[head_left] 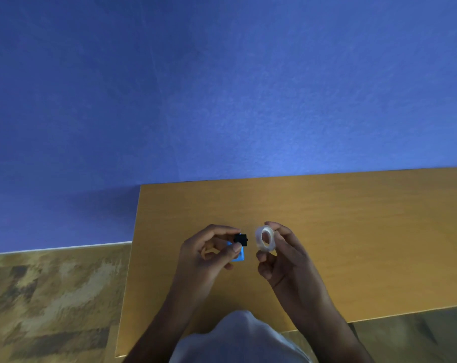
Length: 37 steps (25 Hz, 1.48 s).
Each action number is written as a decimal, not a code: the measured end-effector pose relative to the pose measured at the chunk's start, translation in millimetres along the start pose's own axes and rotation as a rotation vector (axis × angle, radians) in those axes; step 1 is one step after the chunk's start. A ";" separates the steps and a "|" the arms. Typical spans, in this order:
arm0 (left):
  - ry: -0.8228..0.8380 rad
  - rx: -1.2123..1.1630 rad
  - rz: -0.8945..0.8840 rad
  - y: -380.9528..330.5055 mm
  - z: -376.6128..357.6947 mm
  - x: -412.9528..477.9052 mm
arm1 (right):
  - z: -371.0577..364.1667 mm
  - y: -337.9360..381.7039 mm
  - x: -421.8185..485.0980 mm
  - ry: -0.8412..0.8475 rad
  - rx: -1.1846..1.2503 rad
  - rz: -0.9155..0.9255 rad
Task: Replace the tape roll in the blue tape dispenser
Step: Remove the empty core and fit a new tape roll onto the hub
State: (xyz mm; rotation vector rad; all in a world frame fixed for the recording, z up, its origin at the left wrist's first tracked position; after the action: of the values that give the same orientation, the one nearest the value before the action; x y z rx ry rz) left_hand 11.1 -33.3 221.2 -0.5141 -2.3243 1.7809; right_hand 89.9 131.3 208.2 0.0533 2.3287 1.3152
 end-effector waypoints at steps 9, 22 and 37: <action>-0.002 -0.010 0.028 6.5 4.7 4.4 | -4.3 -1.2 0.9 0.044 -0.135 0.130; -0.023 -0.067 0.047 9.4 6.9 4.9 | 5.7 7.3 -3.3 -0.240 -0.553 0.320; 0.076 0.212 -0.176 -8.8 -2.3 4.1 | -18.2 23.5 -9.4 -0.194 -0.991 0.709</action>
State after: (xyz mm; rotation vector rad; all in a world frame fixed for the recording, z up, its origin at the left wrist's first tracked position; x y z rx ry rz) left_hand 6.6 -31.7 230.0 -0.3274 -2.0303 1.8593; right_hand 86.4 127.0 238.9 0.6840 1.2916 2.5162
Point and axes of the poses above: each hand's wrist, its own x-axis towards the middle knuckle, its own z-axis out of the back of the hand, y = z × x, the point moved 7 cm from there along x, towards the middle knuckle, and after that the axes turned 11 degrees about -x, right-handed, at the moved point
